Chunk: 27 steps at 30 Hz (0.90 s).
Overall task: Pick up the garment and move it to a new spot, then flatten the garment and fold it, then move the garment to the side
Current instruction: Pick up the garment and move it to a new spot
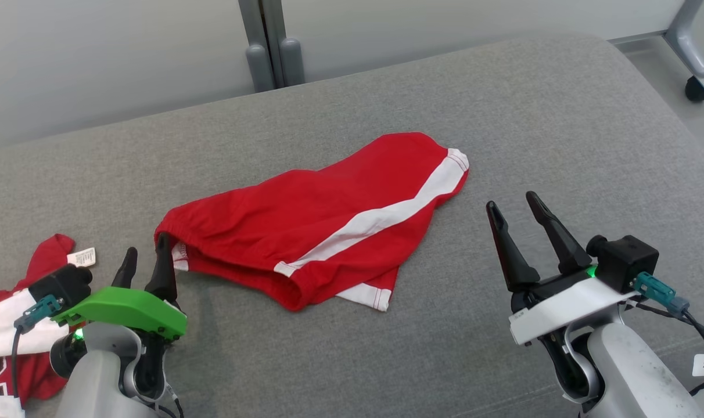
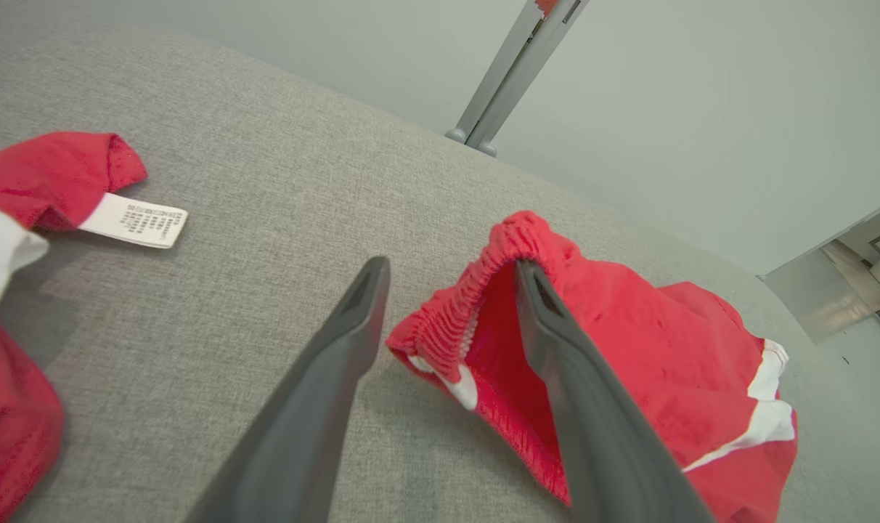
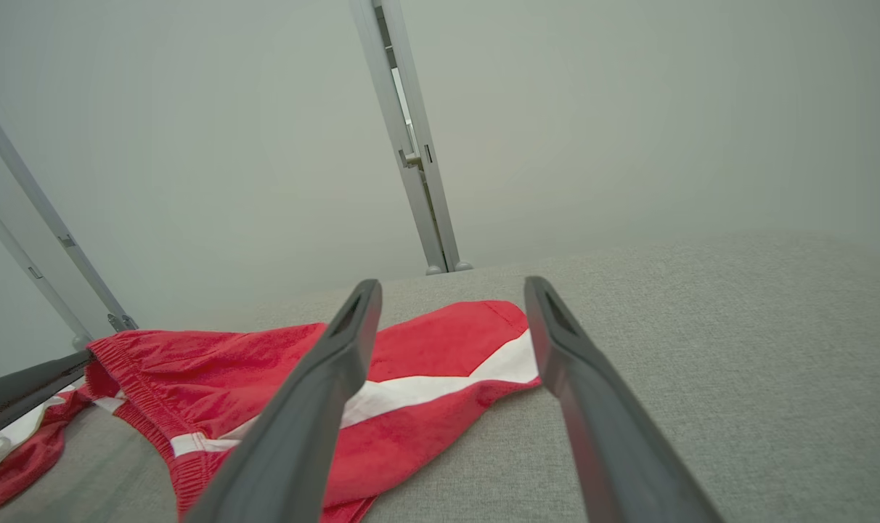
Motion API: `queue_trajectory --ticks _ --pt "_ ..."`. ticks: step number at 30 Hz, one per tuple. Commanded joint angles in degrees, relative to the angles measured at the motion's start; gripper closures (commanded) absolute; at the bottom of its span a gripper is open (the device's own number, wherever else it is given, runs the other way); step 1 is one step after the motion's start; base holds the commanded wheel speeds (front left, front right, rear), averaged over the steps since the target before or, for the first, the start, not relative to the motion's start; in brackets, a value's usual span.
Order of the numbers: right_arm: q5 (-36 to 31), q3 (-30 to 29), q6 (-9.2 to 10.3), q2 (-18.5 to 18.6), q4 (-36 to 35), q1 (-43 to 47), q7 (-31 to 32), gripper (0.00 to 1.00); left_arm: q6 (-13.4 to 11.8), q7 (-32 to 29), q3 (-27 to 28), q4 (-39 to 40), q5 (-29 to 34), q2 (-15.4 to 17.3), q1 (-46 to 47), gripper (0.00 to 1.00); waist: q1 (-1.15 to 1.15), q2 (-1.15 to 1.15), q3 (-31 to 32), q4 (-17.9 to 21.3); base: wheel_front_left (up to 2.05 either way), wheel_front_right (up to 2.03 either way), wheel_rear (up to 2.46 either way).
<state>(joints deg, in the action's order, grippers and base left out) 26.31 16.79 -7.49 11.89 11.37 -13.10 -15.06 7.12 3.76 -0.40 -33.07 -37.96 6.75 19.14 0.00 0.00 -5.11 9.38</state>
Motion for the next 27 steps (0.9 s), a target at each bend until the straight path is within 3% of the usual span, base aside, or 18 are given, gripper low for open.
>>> queue_trajectory --ticks 1,10,12,20,27 --pt "-0.03 0.06 0.00 0.43 0.12 0.18 -0.16 0.00 0.43 1.61 -0.63 -0.45 0.84 0.83 1.20 0.00 0.00 0.00 0.07 -0.86 0.00 0.00 0.00" --pt "-0.15 0.29 0.00 1.36 0.19 0.77 -0.15 0.00 0.45 10.49 -3.17 3.50 3.17 4.94 0.36 0.00 0.00 0.00 1.26 -2.39 0.00 0.00 0.00" --pt "-0.35 0.46 0.00 1.37 0.21 1.02 -0.15 0.00 -0.75 11.03 -3.61 6.14 5.98 5.43 -1.04 0.00 0.00 0.00 1.51 -2.45 0.00 0.00 0.00" --pt "-1.34 -1.19 0.00 1.53 -0.76 1.99 -0.15 0.00 -6.36 11.43 -3.73 18.36 14.72 2.87 -7.96 0.00 0.00 0.00 2.19 -2.48 0.00 0.00 0.00" --pt "-3.13 -4.65 0.00 1.74 -2.14 4.43 -0.15 0.00 -7.93 11.45 -2.85 22.12 21.44 0.42 -11.92 0.00 0.00 0.00 1.92 -3.52 0.00 0.00 0.00"
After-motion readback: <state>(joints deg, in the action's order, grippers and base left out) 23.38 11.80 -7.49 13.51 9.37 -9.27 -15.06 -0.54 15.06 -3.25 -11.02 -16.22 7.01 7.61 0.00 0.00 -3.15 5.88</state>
